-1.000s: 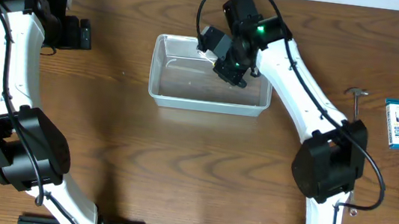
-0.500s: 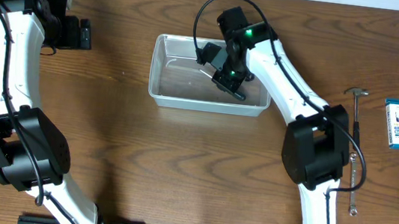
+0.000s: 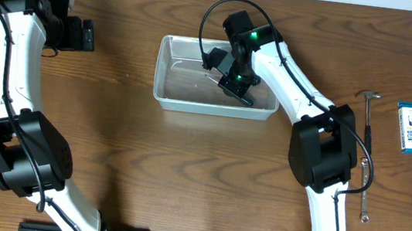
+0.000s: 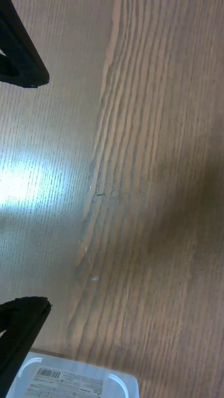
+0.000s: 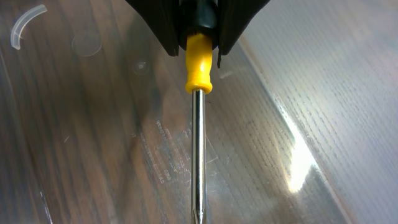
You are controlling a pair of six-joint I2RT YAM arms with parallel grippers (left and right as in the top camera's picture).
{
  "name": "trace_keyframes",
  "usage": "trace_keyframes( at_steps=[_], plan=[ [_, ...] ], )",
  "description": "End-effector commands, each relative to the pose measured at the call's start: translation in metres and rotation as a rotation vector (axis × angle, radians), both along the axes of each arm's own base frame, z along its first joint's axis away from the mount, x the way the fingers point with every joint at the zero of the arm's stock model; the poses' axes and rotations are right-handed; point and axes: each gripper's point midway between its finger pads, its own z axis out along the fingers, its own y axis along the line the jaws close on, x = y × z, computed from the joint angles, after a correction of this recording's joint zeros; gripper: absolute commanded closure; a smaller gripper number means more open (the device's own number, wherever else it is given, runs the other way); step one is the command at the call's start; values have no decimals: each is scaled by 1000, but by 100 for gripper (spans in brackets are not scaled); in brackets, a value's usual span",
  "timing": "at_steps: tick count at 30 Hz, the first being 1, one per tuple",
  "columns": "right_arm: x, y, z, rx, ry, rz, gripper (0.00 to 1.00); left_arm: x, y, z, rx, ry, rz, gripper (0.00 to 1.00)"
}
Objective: Pack container
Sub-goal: 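Lower the screwdriver into the box and open the right gripper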
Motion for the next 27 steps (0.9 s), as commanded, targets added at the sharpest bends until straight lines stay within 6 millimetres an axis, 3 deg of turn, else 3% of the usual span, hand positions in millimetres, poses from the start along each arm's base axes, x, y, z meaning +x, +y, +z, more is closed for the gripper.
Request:
trace_keyframes(
  at_steps=[1,5,12,17,22,27],
  plan=[
    [0,3,-7,6,13,6,88,-3,2,-6,9,21,-2,2],
    [1,4,-7,8,9,3,81,-3,2,-6,9,20,-2,2],
    [3,5,-6,12,1,3,57,-3,2,-6,9,20,-2,2],
    [7,7,0,24,-7,-41,58,-3,2,-6,9,20,-2,2],
    [18,16,38,81,-55,-103,54,-3,2,-6,9,20,-2,2],
    [25,16,107,123,-135,-141,22,-3,2,-6,9,20,-2,2]
  ],
)
